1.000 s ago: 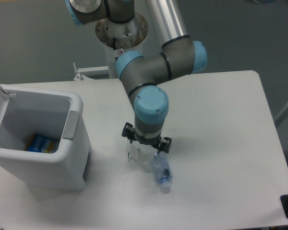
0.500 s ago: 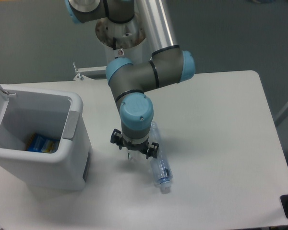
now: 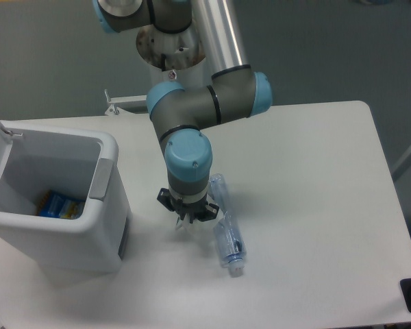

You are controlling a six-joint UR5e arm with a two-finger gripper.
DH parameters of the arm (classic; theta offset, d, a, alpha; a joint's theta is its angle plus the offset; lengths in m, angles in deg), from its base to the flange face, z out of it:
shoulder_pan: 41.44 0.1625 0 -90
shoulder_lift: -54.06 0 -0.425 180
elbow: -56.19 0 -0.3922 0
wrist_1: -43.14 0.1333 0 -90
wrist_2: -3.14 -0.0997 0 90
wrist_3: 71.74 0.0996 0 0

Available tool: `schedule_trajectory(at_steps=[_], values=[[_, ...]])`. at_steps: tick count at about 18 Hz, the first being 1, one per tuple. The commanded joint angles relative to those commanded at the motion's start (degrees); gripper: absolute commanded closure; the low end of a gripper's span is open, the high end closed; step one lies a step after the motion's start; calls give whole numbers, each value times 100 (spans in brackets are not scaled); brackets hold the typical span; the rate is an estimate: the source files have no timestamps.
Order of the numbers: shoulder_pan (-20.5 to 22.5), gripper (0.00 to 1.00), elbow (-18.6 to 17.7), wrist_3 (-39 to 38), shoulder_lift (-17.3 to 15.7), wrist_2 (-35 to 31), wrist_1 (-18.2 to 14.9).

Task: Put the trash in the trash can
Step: 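Move the gripper over the white tissue and lower toward it, then close the gripper on the white tissue and lift it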

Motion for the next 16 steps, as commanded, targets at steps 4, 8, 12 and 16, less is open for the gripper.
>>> schedule_trajectory(at_steps=[4,8,12,16], values=[[79,97,9,-44,-70,52,-18],[272,97,88,-97,-210,518,-97],[369,97,438,-727,-194,834,-88],[387,97,1185,-1676,35,1301,-79]])
